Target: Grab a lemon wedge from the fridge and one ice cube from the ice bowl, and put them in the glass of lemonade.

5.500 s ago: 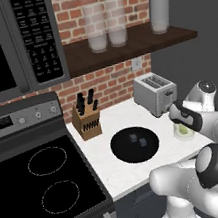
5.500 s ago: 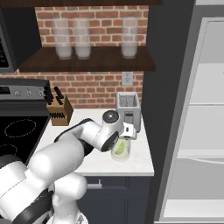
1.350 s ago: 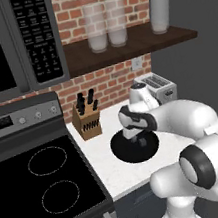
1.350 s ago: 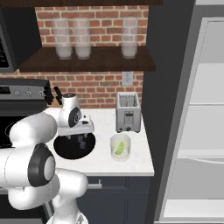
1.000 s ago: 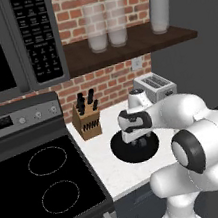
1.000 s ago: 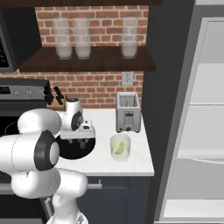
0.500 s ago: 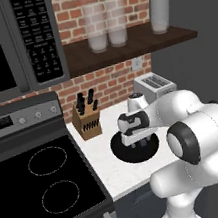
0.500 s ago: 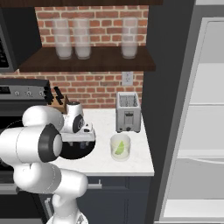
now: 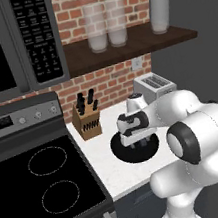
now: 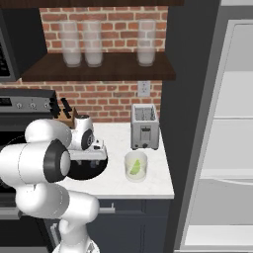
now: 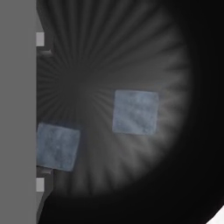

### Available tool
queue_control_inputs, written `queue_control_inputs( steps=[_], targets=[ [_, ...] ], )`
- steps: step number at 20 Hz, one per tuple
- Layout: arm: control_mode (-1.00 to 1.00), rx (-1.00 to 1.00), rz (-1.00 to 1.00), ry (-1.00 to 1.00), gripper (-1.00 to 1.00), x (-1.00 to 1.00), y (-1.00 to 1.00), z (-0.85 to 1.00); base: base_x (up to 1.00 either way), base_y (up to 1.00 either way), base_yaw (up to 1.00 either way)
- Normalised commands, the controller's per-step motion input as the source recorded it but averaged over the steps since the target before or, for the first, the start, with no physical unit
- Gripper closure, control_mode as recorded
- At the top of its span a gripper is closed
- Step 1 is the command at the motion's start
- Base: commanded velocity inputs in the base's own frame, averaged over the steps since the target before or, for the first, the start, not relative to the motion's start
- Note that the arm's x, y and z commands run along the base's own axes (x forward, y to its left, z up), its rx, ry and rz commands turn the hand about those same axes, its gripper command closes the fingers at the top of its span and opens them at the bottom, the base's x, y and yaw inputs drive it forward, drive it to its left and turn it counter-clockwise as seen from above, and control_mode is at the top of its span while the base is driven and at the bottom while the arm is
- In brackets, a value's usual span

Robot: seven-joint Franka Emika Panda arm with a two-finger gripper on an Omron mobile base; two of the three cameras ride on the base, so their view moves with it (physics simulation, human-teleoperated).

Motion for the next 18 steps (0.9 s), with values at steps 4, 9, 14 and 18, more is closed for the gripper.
queue_control_inputs(
  steps=[4,9,14,18],
  targets=[
    [-1.0,0.0,0.0,0.0,-1.0,0.0,0.08,0.0,0.0,0.0,0.0],
    [-1.0,0.01,-0.02,0.0,-1.0,-0.14,0.06,0.0,0.0,0.0,0.0],
    [-1.0,0.01,-0.02,0.0,-1.0,-0.14,0.13,0.0,0.0,0.0,0.0],
    [-1.0,0.0,-0.02,0.0,-1.0,0.09,0.01,0.0,0.0,0.0,0.0]
  ],
)
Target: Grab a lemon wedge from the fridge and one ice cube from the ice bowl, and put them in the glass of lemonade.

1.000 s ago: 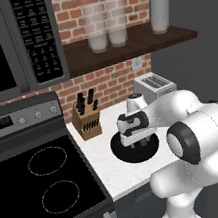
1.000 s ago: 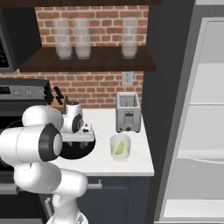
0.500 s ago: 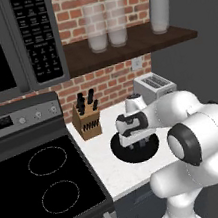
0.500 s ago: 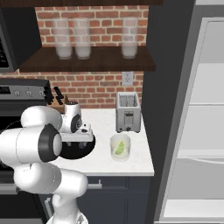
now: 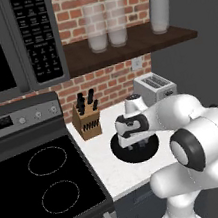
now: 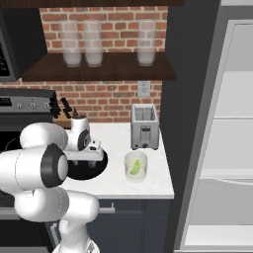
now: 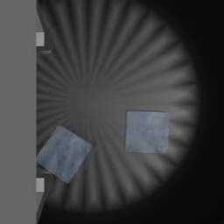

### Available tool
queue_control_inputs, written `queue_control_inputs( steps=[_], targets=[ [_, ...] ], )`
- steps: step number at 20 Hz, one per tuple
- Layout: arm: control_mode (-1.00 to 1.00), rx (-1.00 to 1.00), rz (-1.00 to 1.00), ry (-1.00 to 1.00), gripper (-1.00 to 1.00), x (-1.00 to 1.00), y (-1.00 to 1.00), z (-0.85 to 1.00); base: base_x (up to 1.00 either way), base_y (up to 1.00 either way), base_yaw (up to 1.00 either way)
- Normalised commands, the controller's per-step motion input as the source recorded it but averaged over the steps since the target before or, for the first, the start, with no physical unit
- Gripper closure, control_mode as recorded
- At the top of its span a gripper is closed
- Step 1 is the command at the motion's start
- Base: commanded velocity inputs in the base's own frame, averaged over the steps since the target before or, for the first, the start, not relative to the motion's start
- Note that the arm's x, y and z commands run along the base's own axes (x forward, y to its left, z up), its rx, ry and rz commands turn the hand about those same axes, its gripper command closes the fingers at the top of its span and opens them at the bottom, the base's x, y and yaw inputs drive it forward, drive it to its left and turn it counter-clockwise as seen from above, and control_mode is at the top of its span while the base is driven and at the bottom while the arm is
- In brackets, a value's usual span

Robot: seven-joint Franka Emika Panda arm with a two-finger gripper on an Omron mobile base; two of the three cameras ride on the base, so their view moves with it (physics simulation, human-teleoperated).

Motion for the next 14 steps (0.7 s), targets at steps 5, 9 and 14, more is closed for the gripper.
queue_control_inputs(
  steps=[5,9,14],
  targets=[
    [-1.0,0.0,-0.06,0.0,-1.0,0.36,0.0,0.0,0.0,0.0,0.0],
    [-1.0,0.0,-0.06,0.0,-1.0,0.21,0.0,-0.03,0.0,0.0,0.0],
    [-1.0,0.0,-0.04,-0.03,-1.0,0.03,-0.01,-0.17,0.0,0.0,0.0]
  ],
)
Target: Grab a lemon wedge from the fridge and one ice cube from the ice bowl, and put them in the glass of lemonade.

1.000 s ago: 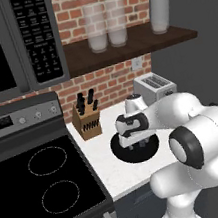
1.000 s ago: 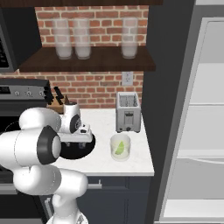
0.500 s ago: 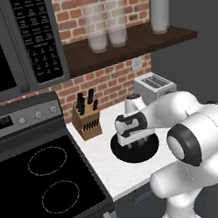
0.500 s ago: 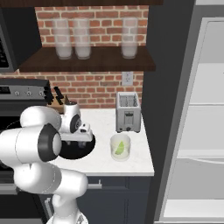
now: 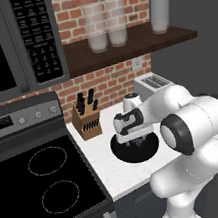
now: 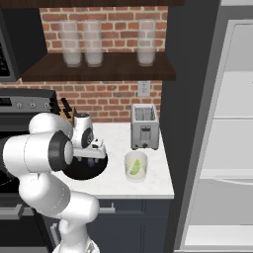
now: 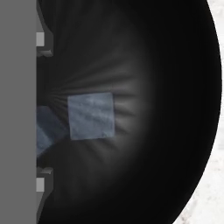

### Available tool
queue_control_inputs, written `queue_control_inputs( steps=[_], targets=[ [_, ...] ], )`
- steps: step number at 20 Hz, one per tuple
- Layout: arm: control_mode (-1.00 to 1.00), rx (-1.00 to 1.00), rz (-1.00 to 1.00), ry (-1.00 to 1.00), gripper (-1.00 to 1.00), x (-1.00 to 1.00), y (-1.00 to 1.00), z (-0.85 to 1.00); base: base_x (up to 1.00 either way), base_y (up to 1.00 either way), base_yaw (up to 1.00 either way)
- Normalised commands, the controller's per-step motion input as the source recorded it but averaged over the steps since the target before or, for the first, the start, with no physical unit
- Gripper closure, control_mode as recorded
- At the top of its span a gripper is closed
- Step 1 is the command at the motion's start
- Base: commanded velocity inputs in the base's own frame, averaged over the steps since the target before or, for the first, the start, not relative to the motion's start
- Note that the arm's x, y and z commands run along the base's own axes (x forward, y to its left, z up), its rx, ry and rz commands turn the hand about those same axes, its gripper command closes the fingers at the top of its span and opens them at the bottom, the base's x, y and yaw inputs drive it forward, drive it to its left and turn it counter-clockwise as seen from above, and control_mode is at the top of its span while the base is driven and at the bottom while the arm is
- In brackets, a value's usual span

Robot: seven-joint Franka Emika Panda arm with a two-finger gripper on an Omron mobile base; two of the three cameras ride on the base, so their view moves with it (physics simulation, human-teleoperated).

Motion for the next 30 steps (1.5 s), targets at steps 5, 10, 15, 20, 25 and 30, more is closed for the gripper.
queue_control_inputs(
  steps=[5,10,15,20,25,30],
  targets=[
    [-1.0,0.0,-0.02,-0.06,-1.0,-0.05,0.0,-0.08,0.0,0.0,0.0],
    [-1.0,0.0,0.0,-0.11,-1.0,-0.22,0.0,0.0,0.0,0.0,0.0],
    [-1.0,0.0,0.0,-0.11,-1.0,-0.05,0.0,0.0,0.0,0.0,0.0],
    [-1.0,0.0,0.0,0.0,-1.0,0.08,0.0,0.0,0.0,0.0,0.0],
    [-1.0,0.0,0.0,0.0,-1.0,0.04,0.0,0.0,0.0,0.0,0.0],
    [-1.0,0.0,0.0,0.0,-1.0,0.0,0.0,-0.08,0.0,0.0,0.0]
  ],
)
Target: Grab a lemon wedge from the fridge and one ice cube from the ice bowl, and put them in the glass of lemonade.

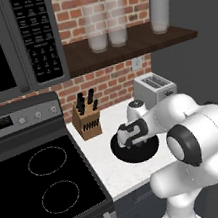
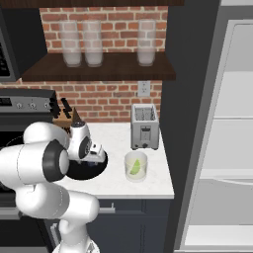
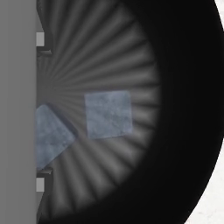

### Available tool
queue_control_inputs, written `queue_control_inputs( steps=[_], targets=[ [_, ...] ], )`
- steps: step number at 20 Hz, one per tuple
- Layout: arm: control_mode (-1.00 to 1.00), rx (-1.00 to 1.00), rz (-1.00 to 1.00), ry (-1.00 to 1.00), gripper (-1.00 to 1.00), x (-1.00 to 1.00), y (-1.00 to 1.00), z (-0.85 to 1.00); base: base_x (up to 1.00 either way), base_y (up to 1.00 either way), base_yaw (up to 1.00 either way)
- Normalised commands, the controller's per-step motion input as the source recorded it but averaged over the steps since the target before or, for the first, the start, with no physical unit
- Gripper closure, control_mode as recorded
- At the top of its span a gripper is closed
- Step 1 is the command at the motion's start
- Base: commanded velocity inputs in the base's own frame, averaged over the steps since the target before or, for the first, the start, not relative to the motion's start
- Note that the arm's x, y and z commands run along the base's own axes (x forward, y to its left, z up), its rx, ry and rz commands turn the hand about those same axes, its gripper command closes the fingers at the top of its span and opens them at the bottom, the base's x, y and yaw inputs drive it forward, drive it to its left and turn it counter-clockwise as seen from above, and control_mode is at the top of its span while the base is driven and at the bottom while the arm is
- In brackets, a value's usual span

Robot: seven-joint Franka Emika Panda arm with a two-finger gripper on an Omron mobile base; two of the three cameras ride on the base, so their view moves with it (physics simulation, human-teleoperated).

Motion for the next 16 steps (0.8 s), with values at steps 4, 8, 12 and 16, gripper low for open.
queue_control_inputs(
  steps=[4,8,12,16],
  targets=[
    [-1.0,0.0,0.0,-0.03,-1.0,0.0,0.0,-0.31,0.0,0.0,0.0],
    [-1.0,0.0,0.0,-0.01,-1.0,0.0,0.0,-0.1,0.0,0.0,0.0],
    [-1.0,0.0,0.0,0.0,1.0,0.0,0.0,0.0,0.0,0.0,0.0],
    [-1.0,0.0,0.0,0.0,1.0,0.0,0.0,0.0,0.0,0.0,0.0]
  ],
)
